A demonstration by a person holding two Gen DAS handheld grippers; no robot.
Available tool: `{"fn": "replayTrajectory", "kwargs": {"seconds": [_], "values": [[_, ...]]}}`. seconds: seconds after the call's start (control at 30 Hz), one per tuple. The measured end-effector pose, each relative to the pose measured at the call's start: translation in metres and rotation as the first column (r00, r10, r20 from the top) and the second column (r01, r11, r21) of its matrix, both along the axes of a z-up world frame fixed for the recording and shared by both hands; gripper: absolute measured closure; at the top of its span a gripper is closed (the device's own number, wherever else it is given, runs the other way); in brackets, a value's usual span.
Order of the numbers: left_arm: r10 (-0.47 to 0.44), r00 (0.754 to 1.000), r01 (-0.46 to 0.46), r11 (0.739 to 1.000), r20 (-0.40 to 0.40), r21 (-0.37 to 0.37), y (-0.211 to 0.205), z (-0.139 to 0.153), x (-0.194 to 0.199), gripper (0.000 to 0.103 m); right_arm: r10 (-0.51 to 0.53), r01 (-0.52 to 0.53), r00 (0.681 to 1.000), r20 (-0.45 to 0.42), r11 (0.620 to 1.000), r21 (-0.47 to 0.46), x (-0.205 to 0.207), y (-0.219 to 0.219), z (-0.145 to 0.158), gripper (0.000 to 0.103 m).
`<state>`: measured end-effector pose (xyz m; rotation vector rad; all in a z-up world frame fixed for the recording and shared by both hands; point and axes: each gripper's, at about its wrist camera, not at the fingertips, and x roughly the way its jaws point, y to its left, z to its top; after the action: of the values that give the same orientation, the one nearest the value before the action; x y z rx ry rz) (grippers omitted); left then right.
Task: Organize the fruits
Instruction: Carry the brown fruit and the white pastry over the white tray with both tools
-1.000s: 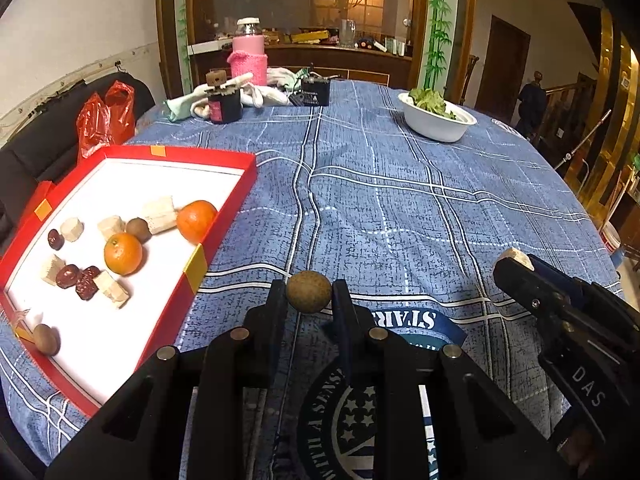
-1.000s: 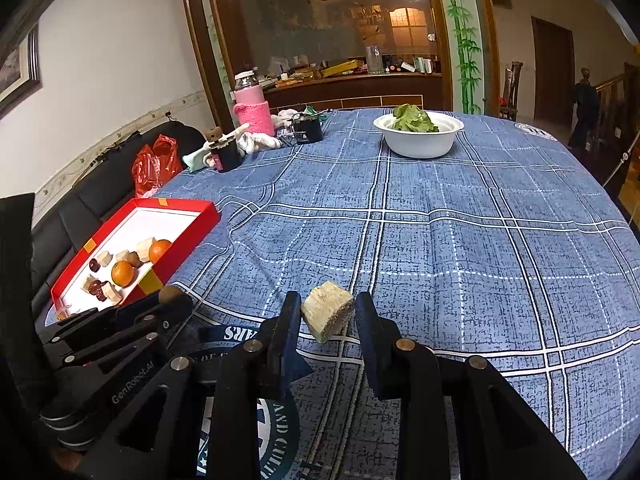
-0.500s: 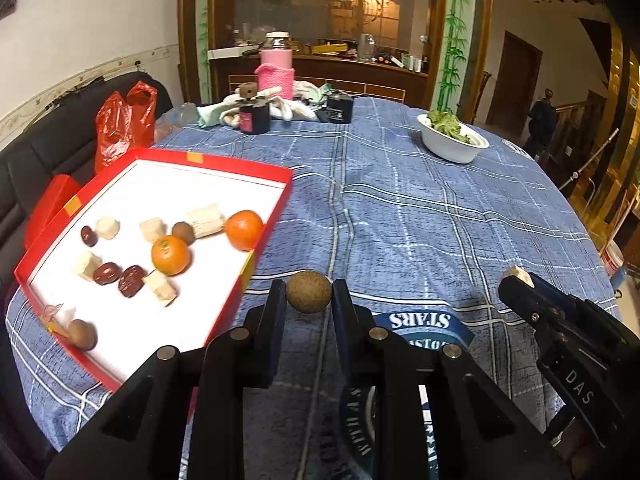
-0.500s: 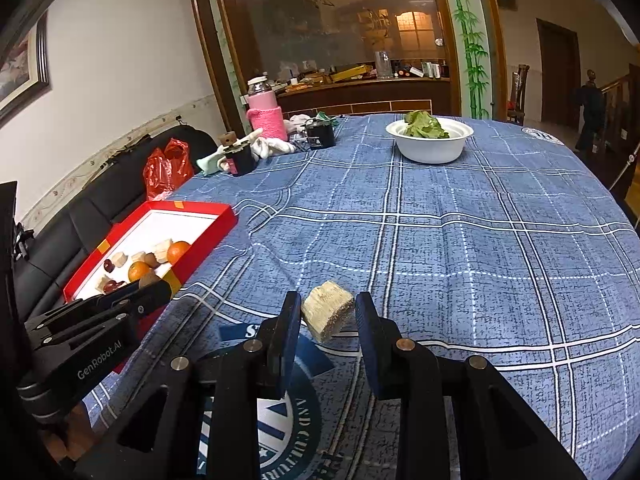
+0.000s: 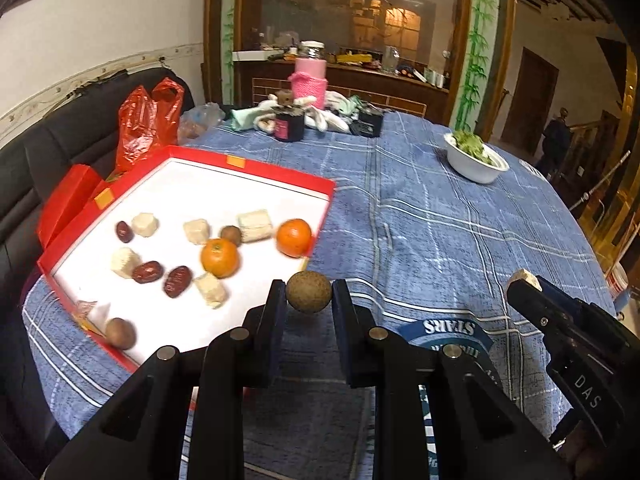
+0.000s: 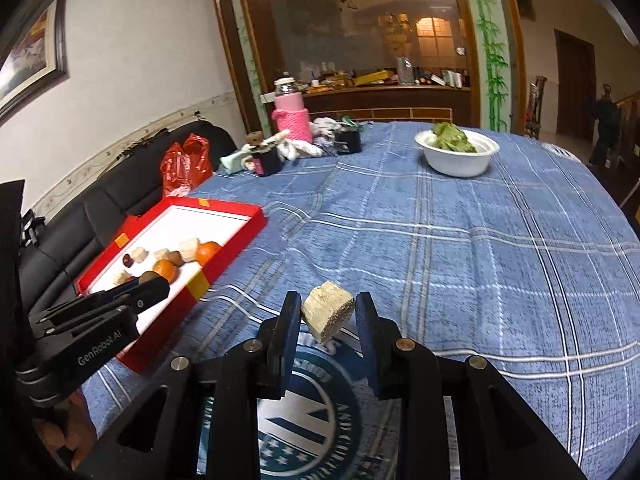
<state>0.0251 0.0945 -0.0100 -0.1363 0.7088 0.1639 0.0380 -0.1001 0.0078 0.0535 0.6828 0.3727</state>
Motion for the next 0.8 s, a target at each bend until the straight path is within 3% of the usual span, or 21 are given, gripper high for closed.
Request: {"fn": "replayTrajectory", "kwargs": {"seconds": [0.47,0.8], "values": [[0.176,0.984,-0.176,0.984,-0.002,-0.010,0.074,0.001,-0.009,0.082,0.211,-0.211,0.977,0.041,0.977,-0.004,0.007,0.101,0.022,0.075],[0.231,0.973,-0.231,0.973,0.008,-0.010,0.111,0.009,-0.002,0.082,0.302,-0.302,0.950,0.079,0.953,-0.014,0.017,0.157,0.045,0.075]]}}
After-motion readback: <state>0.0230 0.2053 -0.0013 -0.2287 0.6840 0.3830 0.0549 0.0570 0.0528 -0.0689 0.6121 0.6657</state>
